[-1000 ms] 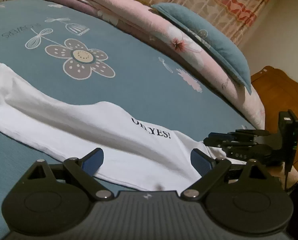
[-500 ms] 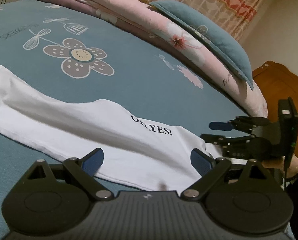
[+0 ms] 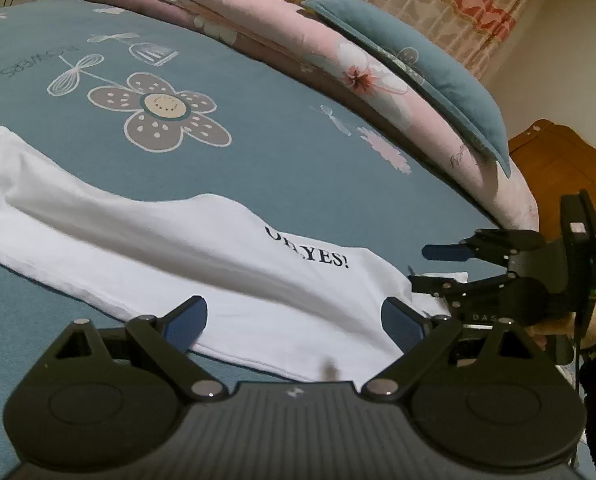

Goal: Fold clothes

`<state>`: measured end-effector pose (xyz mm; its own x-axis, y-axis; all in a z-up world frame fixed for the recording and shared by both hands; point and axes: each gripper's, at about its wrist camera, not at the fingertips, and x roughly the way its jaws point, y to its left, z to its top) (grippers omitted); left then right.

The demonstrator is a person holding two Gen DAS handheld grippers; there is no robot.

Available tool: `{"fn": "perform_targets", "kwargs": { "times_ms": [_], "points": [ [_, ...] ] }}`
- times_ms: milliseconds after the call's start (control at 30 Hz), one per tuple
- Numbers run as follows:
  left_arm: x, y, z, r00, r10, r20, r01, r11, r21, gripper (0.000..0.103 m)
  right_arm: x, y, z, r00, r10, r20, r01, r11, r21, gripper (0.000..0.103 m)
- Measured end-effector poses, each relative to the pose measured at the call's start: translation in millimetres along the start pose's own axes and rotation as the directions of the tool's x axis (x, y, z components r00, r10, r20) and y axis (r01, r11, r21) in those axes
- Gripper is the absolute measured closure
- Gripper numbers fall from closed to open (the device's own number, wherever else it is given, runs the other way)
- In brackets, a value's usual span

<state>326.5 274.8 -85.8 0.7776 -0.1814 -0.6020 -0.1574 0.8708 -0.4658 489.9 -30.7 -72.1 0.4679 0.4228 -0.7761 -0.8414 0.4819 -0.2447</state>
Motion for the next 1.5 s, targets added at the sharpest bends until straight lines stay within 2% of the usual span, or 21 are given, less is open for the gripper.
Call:
{"fn": "perform_targets", "kwargs": {
  "times_ms": [67,200,267,333,367,467,500,600,633,667,733,800,867,967,1100,1167,1267,1367,1400,1433,1500],
  "points": [
    [1,1,-1,1.000,0.003,-0.003,-0.003,1.000,-0.001,0.009,9,4,-3,0.999,0.026,-0.041,-0.028,0.999,-0.037,0.048],
    [1,0,-1,1.000,-0.004,-0.004,0.004,1.000,-0.002,0.009,7,-3,-8,0.993,0.101,-0.059,-0.099,0.994,0.036,0.052],
    [1,-2,-1,1.000,0.000,-0.004,0.000,1.000,0.007,0.009,6,2,-8,0.993,0.108,-0.049,-0.107,0.994,0.030,0.070],
    [1,-2,-1,1.000,-0.002,-0.004,0.002,1.000,0.009,0.009,3,11,-8,0.998,0.060,-0.030,-0.061,0.998,-0.016,0.089],
    [1,-2,-1,1.000,-0.001,-0.003,0.001,1.000,0.009,0.009,1,12,-6,1.000,0.022,-0.016,-0.022,1.000,-0.018,0.091],
    [1,-2,-1,1.000,-0.001,-0.002,0.001,1.000,0.009,0.009,6,-3,-4,1.000,-0.001,0.002,0.001,0.995,0.102,0.091],
    [1,-2,-1,1.000,-0.001,-0.003,0.001,1.000,0.008,0.009,9,-2,-4,1.000,-0.018,-0.002,0.019,0.994,0.103,0.091],
    [0,-1,-1,1.000,0.001,-0.001,-0.001,1.000,0.002,0.009,5,4,-1,0.993,-0.115,0.009,0.113,0.988,0.106,0.072],
    [0,-1,-1,1.000,0.001,0.000,-0.001,1.000,0.001,0.009,0,3,1,0.991,-0.135,0.016,0.132,0.982,0.135,0.071],
    [-1,-2,-1,1.000,-0.001,0.003,0.001,1.000,-0.001,0.009,-6,2,2,0.989,-0.149,0.023,0.143,0.975,0.170,0.071],
    [-2,-2,0,1.000,-0.009,0.006,0.009,1.000,-0.004,0.009,-15,7,5,0.993,-0.116,0.032,0.107,0.972,0.207,0.070],
    [-2,-2,0,1.000,-0.012,0.007,0.012,1.000,-0.004,0.009,-16,20,7,0.995,-0.094,0.021,0.090,0.984,0.156,0.070],
    [-2,-3,0,1.000,-0.008,0.005,0.008,1.000,0.001,0.009,-11,35,9,0.994,-0.105,-0.002,0.105,0.993,0.062,0.068],
    [-4,-3,1,1.000,-0.010,0.012,0.010,1.000,0.005,0.009,-4,39,14,0.992,-0.127,-0.003,0.127,0.992,0.010,0.068],
    [-3,0,1,1.000,-0.014,0.014,0.014,1.000,-0.013,0.009,-13,15,26,0.991,-0.107,0.079,0.099,0.989,0.108,0.066],
    [-2,0,1,1.000,-0.009,0.008,0.010,1.000,-0.011,0.009,-8,6,28,0.991,-0.102,0.089,0.090,0.986,0.137,0.064],
    [-1,-2,1,1.000,-0.016,0.006,0.016,1.000,0.000,0.009,9,16,22,0.998,-0.066,0.020,0.066,0.997,0.042,0.064],
    [-1,-2,0,1.000,-0.021,0.008,0.021,1.000,0.000,0.009,18,29,15,0.998,-0.066,0.002,0.066,0.997,-0.035,0.065],
    [-1,-2,0,1.000,-0.016,0.007,0.016,1.000,-0.002,0.009,19,30,16,0.998,-0.064,0.007,0.064,0.997,-0.041,0.069],
    [0,-1,0,1.000,-0.010,0.004,0.010,1.000,-0.003,0.009,20,30,17,0.999,-0.044,0.004,0.044,0.998,-0.035,0.081],
    [1,-1,-1,1.000,-0.004,-0.001,0.004,1.000,-0.003,0.009,20,31,19,1.000,-0.012,-0.004,0.012,0.999,-0.034,0.098]
  ]
}}
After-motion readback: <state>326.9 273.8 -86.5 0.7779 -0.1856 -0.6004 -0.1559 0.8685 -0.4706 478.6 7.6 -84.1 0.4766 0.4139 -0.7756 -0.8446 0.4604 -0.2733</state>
